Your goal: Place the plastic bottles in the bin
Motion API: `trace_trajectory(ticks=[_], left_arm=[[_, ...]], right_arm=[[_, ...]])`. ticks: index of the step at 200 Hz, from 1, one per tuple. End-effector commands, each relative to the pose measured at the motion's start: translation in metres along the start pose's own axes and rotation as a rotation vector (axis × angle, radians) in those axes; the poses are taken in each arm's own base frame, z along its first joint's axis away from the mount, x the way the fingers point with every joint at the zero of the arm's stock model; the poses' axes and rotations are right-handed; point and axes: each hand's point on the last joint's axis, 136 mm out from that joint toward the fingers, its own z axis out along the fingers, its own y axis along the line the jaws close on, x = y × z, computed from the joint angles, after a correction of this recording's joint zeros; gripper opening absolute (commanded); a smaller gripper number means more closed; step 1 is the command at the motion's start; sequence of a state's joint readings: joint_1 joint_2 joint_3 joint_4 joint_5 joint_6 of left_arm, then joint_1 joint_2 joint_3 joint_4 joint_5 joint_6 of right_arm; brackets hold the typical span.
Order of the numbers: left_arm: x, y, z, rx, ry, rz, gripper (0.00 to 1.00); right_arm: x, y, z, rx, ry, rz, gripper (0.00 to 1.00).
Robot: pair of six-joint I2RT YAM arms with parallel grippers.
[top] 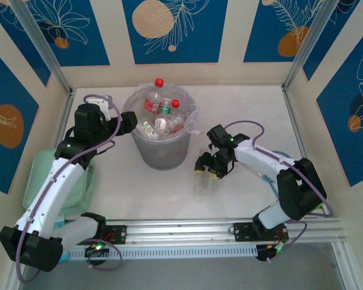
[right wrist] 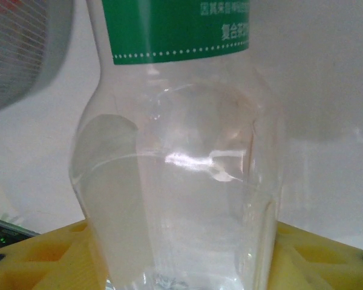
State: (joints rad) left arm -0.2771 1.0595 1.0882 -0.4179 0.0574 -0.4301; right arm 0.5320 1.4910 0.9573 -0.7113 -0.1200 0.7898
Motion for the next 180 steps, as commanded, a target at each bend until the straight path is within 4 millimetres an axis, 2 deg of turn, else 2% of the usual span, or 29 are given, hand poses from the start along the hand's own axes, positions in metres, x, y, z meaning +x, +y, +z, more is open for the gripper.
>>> trace_trajectory(ticks=[1,27,42,55,82,97,107,125,132,145,165,180], left_arm=[[-0.003,0.001,-0.002,-0.007,-0.025,-0.002,0.93],[0.001,0.001,-0.001,-0.003,-0.015,0.012,0.93],[0.002,0.003,-0.001,-0.011,-0.016,0.008,0.93],[0.001,0.002,-0.001,-0.009,-0.020,0.002,0.93],[-0.004,-0.001,-0.007,0.007,-0.042,0.004,0.93],[-0.004,-0.003,-0.011,0.012,-0.035,0.012,0.93],[-0.003,-0.004,-0.012,0.015,-0.029,0.018,0.93],[-0.001,-0.001,-0.012,0.003,-0.022,0.029,0.93],[-0.001,0.000,-0.012,-0.004,-0.022,0.031,0.93],[-0.002,0.000,-0.013,0.000,-0.031,0.028,0.93],[-0.006,-0.005,-0.014,0.019,-0.036,0.023,0.93],[-0.007,-0.010,-0.016,0.038,-0.031,0.018,0.93]], right_arm=[[0.006,0.002,-0.015,-0.048,0.019,-0.015,0.58],[0.000,-0.007,-0.036,-0.080,-0.036,0.013,0.56],[-0.006,-0.010,-0.057,-0.109,-0.086,0.014,0.55],[-0.012,-0.009,-0.078,-0.147,-0.128,-0.004,0.49],[-0.028,-0.015,-0.134,-0.156,-0.252,-0.039,0.48],[-0.038,-0.017,-0.179,-0.133,-0.365,-0.074,0.47],[-0.046,-0.012,-0.213,-0.139,-0.466,-0.106,0.46],[-0.056,0.016,-0.271,-0.206,-0.645,-0.209,0.39],[-0.057,0.031,-0.289,-0.247,-0.693,-0.253,0.35],[-0.057,0.061,-0.318,-0.338,-0.746,-0.341,0.34],[-0.048,0.116,-0.344,-0.477,-0.756,-0.520,0.34],[-0.038,0.158,-0.347,-0.536,-0.734,-0.668,0.34]])
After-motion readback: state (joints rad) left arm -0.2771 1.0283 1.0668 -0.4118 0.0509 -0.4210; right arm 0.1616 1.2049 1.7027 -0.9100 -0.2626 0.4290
